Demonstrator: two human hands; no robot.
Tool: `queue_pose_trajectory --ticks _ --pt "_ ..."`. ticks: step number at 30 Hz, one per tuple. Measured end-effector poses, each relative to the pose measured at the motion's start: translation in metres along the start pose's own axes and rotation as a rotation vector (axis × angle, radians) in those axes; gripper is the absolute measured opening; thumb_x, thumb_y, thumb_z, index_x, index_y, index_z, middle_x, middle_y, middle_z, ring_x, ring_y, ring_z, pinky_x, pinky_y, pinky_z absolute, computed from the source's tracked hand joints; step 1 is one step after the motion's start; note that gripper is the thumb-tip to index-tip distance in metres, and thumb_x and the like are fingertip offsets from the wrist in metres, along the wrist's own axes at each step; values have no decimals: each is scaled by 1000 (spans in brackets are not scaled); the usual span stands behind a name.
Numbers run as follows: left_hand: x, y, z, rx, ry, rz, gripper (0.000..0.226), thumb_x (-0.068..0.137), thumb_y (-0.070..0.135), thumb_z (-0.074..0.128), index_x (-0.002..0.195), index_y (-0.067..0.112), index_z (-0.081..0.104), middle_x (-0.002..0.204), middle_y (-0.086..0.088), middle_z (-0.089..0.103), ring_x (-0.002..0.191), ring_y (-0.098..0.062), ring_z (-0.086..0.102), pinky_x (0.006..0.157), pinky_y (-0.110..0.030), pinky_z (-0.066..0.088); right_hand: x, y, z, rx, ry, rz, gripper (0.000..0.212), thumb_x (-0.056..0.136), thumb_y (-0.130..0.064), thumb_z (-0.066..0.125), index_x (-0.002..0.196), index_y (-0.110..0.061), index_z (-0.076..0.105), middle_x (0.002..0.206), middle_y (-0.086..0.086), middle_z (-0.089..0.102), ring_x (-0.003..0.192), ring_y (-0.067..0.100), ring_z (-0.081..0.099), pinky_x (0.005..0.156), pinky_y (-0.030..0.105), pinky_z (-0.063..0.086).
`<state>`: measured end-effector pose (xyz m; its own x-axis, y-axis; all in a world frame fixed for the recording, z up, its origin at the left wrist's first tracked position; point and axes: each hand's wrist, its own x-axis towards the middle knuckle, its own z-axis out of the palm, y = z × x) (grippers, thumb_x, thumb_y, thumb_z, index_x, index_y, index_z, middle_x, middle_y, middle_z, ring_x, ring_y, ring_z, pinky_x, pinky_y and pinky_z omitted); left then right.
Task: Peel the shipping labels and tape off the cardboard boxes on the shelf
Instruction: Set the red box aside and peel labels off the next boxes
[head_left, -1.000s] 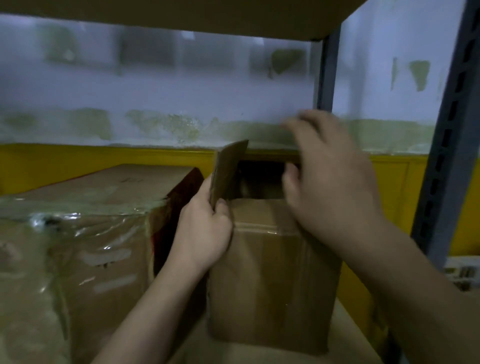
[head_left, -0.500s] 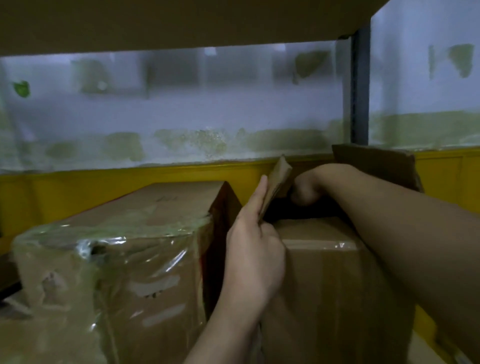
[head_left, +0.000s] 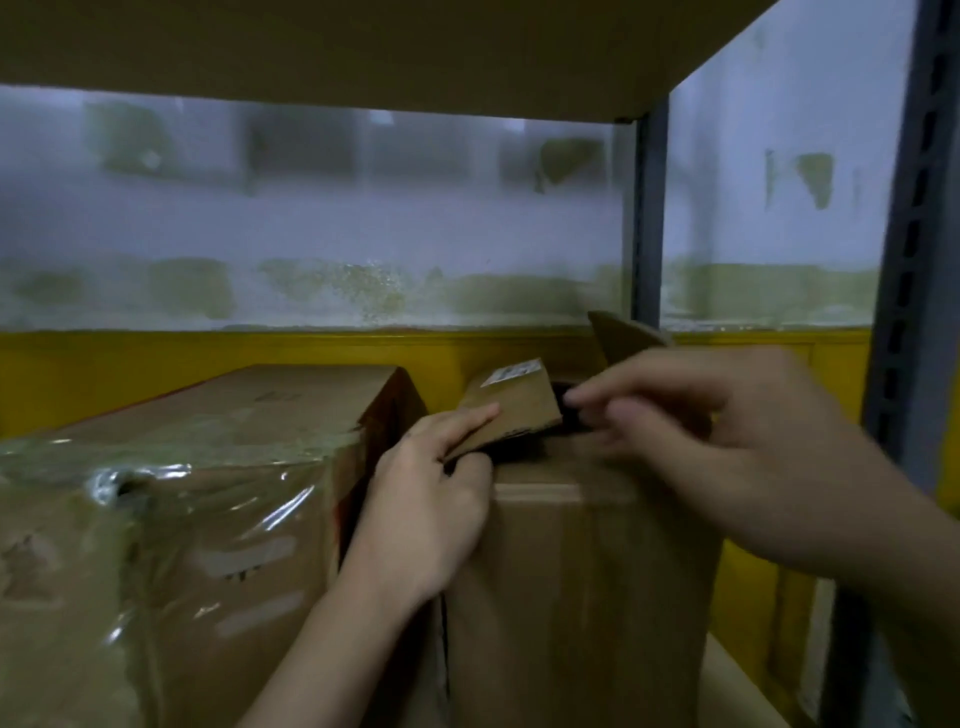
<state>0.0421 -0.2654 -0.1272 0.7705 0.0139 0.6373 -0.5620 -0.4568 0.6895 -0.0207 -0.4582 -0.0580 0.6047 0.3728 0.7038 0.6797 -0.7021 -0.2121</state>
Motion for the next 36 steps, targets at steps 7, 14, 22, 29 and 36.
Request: queue_pose_trajectory --ticks 7,14,22,29,36 --pt "-11 9 4 101 -35 34 56 83 75 29 104 45 71 123 25 58 120 3 50 97 -21 40 0 52 11 462 213 656 28 93 -41 58 119 -35 66 125 -12 61 110 5 55 84 23 40" --pt "-15 17 10 -159 -6 -278 35 89 51 62 123 39 63 126 14 60 118 -9 52 102 -34 46 -7 53 25 675 -16 933 78 83 -34 73 149 -21 32 114 -1 62 94 20 61 74 35 51" --pt "-45 24 14 -181 -7 -146 82 78 16 79 145 40 39 126 17 50 113 4 51 102 -20 44 -43 41 6 599 89 599 106 81 -15 77 154 -40 3 117 -29 53 97 -4 59 74 17 49" --pt "-74 -12 43 -194 130 -226 134 61 18 93 148 56 -3 138 15 25 128 -10 41 113 -43 36 -90 52 57 481 46 422 117 83 -7 74 142 -62 -12 123 -63 20 122 -26 31 109 28 37" --pt "-77 -35 59 26 93 -261 121 62 38 90 151 34 9 140 11 14 134 -23 37 112 -39 35 -112 70 119 381 165 517 112 74 -8 72 147 -48 -2 151 -16 25 138 6 31 114 44 35"
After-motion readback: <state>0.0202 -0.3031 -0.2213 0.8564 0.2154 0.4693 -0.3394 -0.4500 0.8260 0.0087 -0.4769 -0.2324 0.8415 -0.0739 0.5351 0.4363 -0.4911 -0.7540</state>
